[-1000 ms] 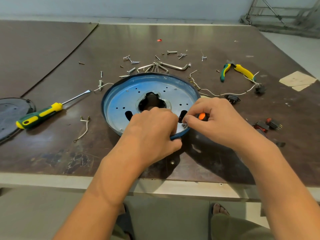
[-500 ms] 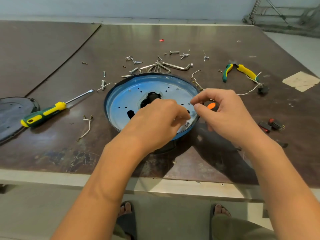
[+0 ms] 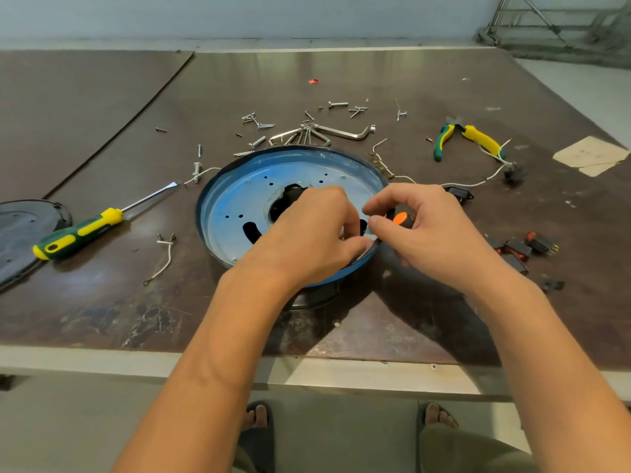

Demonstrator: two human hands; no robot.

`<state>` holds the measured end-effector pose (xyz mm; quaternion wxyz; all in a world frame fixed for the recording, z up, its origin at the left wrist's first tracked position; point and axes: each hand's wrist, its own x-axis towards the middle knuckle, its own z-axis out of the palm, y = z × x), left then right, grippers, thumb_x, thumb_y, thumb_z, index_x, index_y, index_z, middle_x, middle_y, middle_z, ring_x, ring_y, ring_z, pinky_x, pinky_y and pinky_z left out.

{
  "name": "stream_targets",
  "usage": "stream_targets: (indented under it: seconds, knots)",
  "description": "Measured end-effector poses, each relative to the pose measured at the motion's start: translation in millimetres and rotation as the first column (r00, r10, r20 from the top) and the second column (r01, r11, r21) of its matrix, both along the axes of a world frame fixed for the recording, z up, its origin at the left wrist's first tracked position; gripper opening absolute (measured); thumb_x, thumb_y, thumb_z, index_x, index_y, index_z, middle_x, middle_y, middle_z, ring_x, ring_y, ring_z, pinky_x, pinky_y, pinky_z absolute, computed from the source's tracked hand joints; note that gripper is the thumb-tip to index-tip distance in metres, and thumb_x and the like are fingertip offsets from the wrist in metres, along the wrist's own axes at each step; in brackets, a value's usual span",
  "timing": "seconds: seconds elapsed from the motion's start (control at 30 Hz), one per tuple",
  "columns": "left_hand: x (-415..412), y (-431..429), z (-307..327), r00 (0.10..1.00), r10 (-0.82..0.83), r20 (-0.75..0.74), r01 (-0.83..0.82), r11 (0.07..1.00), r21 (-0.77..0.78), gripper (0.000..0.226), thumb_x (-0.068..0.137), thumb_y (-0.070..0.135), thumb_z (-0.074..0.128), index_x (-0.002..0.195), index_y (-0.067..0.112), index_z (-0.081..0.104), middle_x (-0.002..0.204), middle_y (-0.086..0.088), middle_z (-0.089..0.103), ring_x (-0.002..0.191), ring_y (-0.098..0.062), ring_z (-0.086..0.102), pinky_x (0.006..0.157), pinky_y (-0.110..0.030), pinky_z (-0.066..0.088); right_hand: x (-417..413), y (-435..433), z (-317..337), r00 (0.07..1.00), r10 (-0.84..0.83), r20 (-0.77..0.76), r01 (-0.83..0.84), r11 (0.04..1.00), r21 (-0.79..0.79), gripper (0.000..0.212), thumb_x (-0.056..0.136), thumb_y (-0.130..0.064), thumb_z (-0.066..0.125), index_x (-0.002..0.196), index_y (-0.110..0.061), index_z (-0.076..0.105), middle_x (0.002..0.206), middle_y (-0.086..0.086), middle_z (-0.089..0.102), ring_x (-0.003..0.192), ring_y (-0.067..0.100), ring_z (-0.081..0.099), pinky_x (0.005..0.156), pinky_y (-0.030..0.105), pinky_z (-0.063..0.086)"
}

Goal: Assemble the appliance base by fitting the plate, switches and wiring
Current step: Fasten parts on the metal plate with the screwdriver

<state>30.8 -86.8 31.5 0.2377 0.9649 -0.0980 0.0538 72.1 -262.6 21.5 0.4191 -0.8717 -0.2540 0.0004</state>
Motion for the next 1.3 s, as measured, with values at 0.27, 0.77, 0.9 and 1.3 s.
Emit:
stream_targets:
  seconds: [0.27,0.77,0.9,1.3]
  knots:
    - [-4,3,5,0.987,-0.06,-0.15,0.043,0.993,-0.114,0.022,0.089,0.013,0.069,0.101,0.03,0.078,0.089,0.011,0.068,0.081,-0.004,0.062,0.072,-0.017,0.047,0,-3,2,1.0,0.007,-0.018,-0.007,1.0,-0.006,0.011,0.092,-0.023,0.066,0.102,-0.026,0.071,0.091,-0.011,0.067,0.059,-0.008,0.059,0.059,0.015,0.041]
    - [-14,5,13,0.976,-0.043,-0.212,0.03,0.997,-0.065,0.029,0.097,0.012,0.056,0.111,0.027,0.075,0.108,0.01,0.072,0.096,-0.004,0.063,0.081,-0.012,0.046,-5,-5,47,0.979,0.16,-0.127,0.033,0.488,0.872,0.012,0.092,-0.008,0.048,0.103,-0.009,0.053,0.063,0.004,0.047,0.051,0.019,0.04,0.051,0.027,0.036]
    - [-15,6,12,0.962,-0.018,-0.271,-0.012,0.994,-0.11,0.047,0.091,-0.004,0.045,0.113,0.027,0.072,0.109,0.009,0.067,0.097,-0.005,0.06,0.071,-0.005,0.041,-11,10,51,0.949,0.308,-0.072,-0.043,0.351,0.936,0.031,0.084,0.005,0.035,0.111,-0.007,0.046,0.077,0.009,0.053,0.067,0.023,0.049,0.062,0.036,0.043]
    - [-20,4,5,0.983,0.004,-0.181,-0.025,0.993,-0.112,0.045,0.088,0.002,0.046,0.111,0.027,0.075,0.113,0.01,0.069,0.103,-0.01,0.061,0.096,-0.034,0.052,-17,26,36,0.979,0.202,0.029,-0.131,0.511,0.85,0.022,0.083,0.007,0.041,0.094,-0.008,0.053,0.08,0.009,0.051,0.072,0.024,0.045,0.063,0.04,0.039]
